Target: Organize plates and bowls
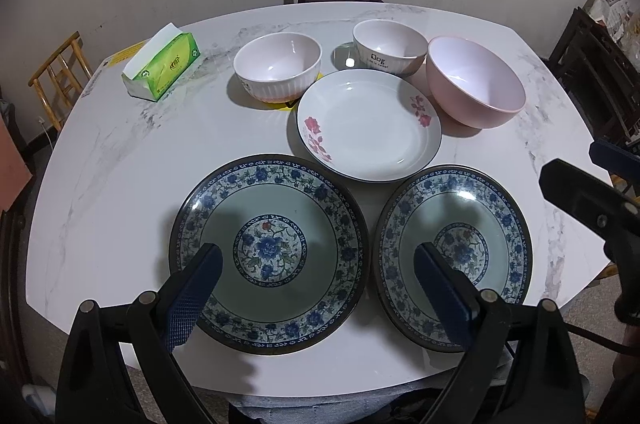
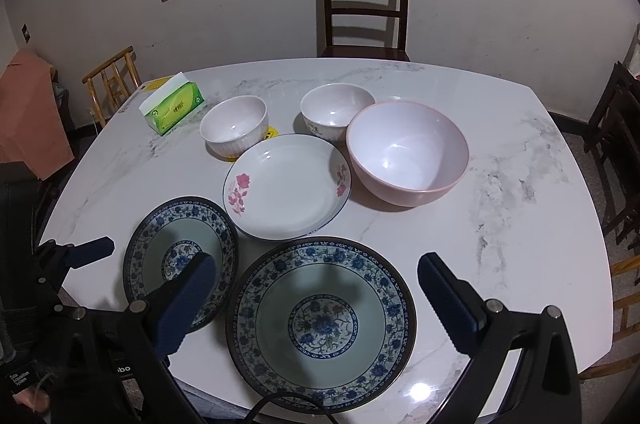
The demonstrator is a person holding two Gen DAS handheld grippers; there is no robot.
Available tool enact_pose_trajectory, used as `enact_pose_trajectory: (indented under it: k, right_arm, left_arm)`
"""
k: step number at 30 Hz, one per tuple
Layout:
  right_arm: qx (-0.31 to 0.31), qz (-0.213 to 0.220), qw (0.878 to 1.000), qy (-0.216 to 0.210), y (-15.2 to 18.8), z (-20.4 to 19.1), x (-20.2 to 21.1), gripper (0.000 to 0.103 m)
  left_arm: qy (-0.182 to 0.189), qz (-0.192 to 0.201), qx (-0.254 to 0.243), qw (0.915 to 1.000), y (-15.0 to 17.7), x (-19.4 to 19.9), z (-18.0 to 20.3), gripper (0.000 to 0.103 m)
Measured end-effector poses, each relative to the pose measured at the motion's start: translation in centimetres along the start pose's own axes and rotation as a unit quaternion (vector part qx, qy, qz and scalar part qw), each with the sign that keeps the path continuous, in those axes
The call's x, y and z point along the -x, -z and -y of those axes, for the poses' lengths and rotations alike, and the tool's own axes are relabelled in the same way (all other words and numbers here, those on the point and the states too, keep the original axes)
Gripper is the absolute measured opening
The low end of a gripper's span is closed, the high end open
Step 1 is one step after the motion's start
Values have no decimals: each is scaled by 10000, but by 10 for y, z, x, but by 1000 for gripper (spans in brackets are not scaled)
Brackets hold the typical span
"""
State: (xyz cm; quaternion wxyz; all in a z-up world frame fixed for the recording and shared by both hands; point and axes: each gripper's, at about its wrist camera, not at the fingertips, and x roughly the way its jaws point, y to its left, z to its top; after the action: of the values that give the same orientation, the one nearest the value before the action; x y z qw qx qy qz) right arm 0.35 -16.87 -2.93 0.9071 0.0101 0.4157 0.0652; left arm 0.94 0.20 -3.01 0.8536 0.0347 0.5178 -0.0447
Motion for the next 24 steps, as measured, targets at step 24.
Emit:
enact_pose_trajectory:
  k: [24]
  right_arm:
    - [-141,-181,9995,-213,0,-2,2,103]
  left_arm:
    - [31,0,-9,10000,0,1,1,94]
